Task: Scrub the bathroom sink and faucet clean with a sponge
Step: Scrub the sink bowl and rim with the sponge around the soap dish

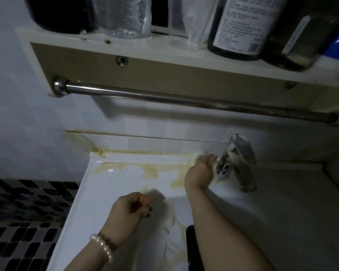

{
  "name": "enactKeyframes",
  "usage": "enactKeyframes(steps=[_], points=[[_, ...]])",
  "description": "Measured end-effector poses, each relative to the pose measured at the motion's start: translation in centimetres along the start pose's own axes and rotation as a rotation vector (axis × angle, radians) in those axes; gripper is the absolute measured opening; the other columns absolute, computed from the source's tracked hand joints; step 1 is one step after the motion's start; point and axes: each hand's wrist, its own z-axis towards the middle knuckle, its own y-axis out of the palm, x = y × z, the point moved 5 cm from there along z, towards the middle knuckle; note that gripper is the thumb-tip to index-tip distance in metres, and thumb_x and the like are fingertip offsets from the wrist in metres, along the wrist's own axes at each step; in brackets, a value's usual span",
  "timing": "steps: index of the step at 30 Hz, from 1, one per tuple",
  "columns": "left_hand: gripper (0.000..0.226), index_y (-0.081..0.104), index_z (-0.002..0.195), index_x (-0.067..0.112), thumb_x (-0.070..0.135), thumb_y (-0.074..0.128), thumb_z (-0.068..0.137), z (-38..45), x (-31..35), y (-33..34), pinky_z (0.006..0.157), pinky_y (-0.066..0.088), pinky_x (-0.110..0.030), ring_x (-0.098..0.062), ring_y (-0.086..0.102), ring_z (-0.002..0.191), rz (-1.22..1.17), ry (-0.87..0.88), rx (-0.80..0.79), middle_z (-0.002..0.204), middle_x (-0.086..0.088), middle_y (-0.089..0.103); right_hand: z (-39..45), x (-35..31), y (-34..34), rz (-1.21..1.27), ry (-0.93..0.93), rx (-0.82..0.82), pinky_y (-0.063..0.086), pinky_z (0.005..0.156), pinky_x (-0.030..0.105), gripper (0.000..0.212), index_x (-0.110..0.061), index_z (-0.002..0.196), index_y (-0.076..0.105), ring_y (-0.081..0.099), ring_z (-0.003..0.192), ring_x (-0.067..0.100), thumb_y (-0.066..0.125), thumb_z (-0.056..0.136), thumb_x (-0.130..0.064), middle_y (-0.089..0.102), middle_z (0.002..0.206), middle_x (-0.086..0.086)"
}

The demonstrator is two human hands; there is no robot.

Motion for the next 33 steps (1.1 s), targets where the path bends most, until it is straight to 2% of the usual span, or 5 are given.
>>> enactKeyframes(steps=[5, 11, 19, 25, 33], points=[[0.020, 0.064, 0.075, 0.003, -0.015, 0.057, 0.080, -0.5, -1.2, -3.2, 0.058, 0.050, -0.015, -0.005, 0.062, 0.056, -0.034, -0.023, 0.098, 0.065, -0.003, 0.068, -0.9, -1.7, -0.5, 0.054, 0.084, -0.003, 0.025, 0.107, 0.036, 0.048, 0.000, 0.147, 0.018, 0.023, 0.141, 0.029, 0.029, 0.101, -0.009, 0.015, 0.156, 0.017], [0.028, 0.065, 0.071, 0.015, -0.011, 0.059, 0.080, -1.2, -1.8, -4.8, 0.073, 0.051, -0.031, -0.014, 0.060, 0.063, 0.005, -0.082, 0.110, 0.070, -0.004, 0.068, -13.2, -13.2, 4.0, -0.046, -1.064, -0.404, 0.003, 0.117, 0.021, 0.049, -0.010, 0.145, 0.031, 0.020, 0.143, 0.021, 0.042, 0.097, -0.011, 0.019, 0.156, 0.011], [0.015, 0.068, 0.082, 0.005, -0.008, 0.060, 0.081, -2.3, -3.2, -9.2, 0.081, 0.051, -0.033, -0.017, 0.059, 0.073, 0.048, -0.177, 0.275, 0.080, -0.010, 0.067, -11.9, -11.8, 5.6, -0.119, -0.591, -0.104, 0.006, 0.118, 0.043, 0.053, -0.009, 0.147, 0.022, 0.011, 0.144, 0.029, 0.029, 0.095, -0.007, 0.014, 0.157, 0.014], [0.028, 0.062, 0.071, 0.016, -0.009, 0.056, 0.084, -2.8, -4.2, -11.7, 0.073, 0.054, -0.034, -0.018, 0.061, 0.068, -0.037, -0.166, 0.328, 0.072, -0.004, 0.065, -15.6, -19.8, 8.6, -0.093, -1.301, -0.278, 0.001, 0.119, 0.036, 0.062, -0.010, 0.147, 0.022, 0.010, 0.145, 0.027, 0.034, 0.089, 0.007, 0.018, 0.157, 0.008], [0.023, 0.062, 0.075, 0.014, -0.006, 0.056, 0.086, -3.5, -5.6, -13.1, 0.065, 0.053, -0.026, -0.017, 0.062, 0.067, -0.051, -0.205, 0.331, 0.073, -0.004, 0.065, -16.0, -20.5, 8.7, -0.202, -1.248, -0.272, -0.003, 0.119, 0.036, 0.068, -0.012, 0.150, 0.014, 0.001, 0.146, 0.024, 0.029, 0.086, 0.006, 0.007, 0.159, 0.006]])
